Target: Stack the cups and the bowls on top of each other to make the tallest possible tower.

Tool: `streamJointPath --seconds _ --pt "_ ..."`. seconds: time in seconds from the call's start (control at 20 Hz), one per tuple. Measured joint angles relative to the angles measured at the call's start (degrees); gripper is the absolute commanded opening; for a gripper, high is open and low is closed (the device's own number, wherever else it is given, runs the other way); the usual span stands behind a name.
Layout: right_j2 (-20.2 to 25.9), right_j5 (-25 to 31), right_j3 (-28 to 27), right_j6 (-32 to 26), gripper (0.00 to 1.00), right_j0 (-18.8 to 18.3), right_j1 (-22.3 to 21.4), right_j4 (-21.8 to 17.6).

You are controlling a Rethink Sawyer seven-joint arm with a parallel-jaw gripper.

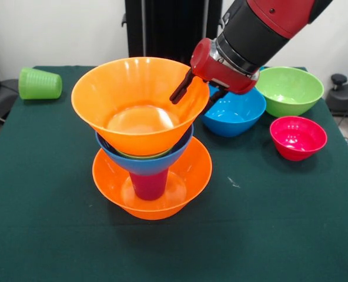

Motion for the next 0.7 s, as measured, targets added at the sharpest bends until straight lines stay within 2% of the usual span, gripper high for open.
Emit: streamJointPath --seconds 0.35,0.7 --pt "-0.2 0.0 0.0 0.0 1.00 0.7 -0.1 0.0" --pt "-1.0 2.5 -0.4 0.0 1.00 3.2 -0.6 0.0"
